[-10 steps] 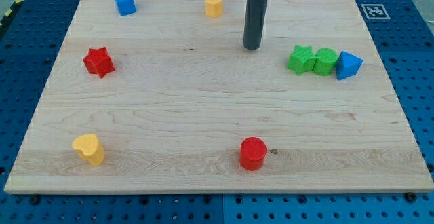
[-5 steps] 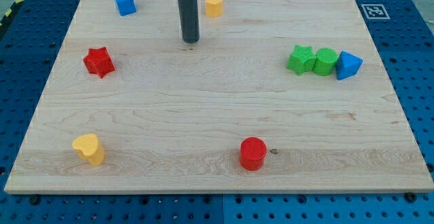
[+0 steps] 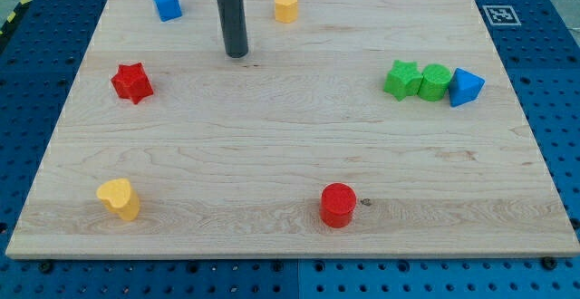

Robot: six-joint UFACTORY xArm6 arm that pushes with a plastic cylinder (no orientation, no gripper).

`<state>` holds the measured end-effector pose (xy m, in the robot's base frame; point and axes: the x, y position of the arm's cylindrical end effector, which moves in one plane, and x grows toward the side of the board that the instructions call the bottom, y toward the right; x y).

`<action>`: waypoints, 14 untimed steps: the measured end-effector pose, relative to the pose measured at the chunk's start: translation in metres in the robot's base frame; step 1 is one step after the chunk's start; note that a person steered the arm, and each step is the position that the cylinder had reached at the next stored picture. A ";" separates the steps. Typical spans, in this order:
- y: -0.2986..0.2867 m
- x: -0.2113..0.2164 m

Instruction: Place the blue cube at the bottom right side of the hexagon

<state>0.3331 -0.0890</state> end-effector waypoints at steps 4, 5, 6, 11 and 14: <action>-0.059 -0.002; -0.087 -0.017; -0.124 -0.032; -0.140 -0.115; -0.116 -0.115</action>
<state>0.2183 -0.2049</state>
